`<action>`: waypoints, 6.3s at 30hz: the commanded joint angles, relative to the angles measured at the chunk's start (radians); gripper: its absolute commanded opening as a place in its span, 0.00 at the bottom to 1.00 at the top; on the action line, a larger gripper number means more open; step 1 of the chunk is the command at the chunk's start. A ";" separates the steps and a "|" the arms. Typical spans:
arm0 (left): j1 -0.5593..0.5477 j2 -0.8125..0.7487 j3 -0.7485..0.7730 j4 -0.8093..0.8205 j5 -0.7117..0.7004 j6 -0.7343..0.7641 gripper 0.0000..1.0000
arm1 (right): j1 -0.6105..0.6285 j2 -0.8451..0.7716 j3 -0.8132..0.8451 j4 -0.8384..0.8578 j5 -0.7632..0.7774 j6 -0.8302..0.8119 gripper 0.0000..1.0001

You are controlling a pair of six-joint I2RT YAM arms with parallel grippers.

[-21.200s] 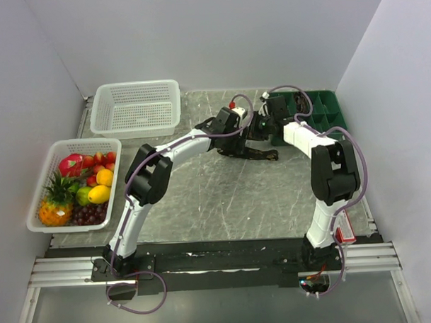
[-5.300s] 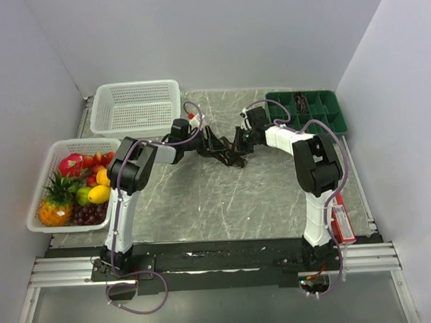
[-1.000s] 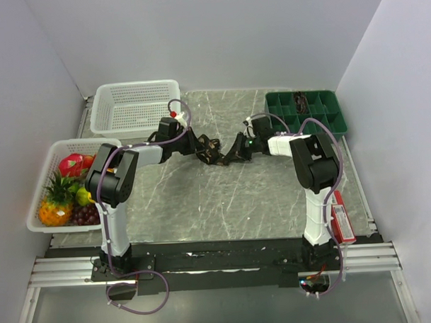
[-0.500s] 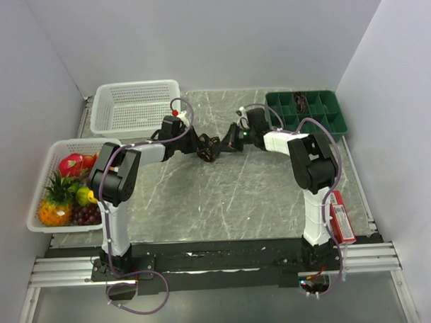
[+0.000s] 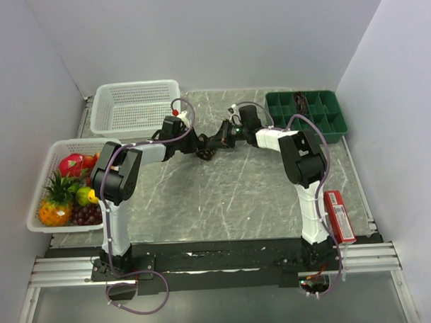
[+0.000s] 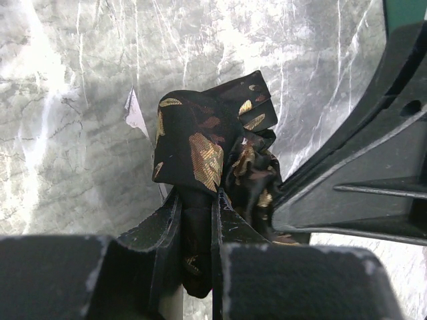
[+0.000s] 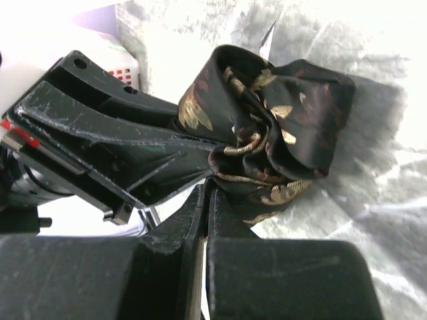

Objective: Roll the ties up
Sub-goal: Roll the tie at the center of the board, then pick up the tie at the center of the board.

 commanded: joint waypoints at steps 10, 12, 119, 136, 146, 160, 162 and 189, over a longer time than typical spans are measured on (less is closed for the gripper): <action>-0.034 0.010 -0.011 0.030 0.123 0.050 0.04 | 0.042 0.128 0.134 0.012 0.070 0.019 0.42; -0.034 0.010 -0.011 0.029 0.134 0.053 0.04 | 0.046 0.136 0.157 -0.065 0.101 0.005 0.60; -0.021 0.002 -0.171 0.251 0.023 -0.306 0.89 | 0.114 -0.140 -0.079 -0.162 0.274 0.031 0.76; -0.028 0.042 -0.082 0.101 -0.041 -0.215 0.40 | 0.134 -0.034 0.100 -0.266 0.199 -0.006 0.76; -0.024 0.030 -0.136 0.187 -0.012 -0.232 0.01 | 0.094 -0.068 0.085 -0.251 0.216 -0.010 0.77; -0.001 -0.004 -0.197 0.374 0.132 -0.214 0.01 | -0.098 -0.428 -0.347 0.040 0.136 -0.093 0.91; 0.005 -0.007 -0.209 0.438 0.186 -0.223 0.01 | -0.129 -0.456 -0.398 0.113 0.104 -0.060 0.92; -0.002 -0.046 -0.263 0.975 0.511 -0.513 0.01 | -0.040 -0.341 -0.464 0.458 -0.042 0.074 0.85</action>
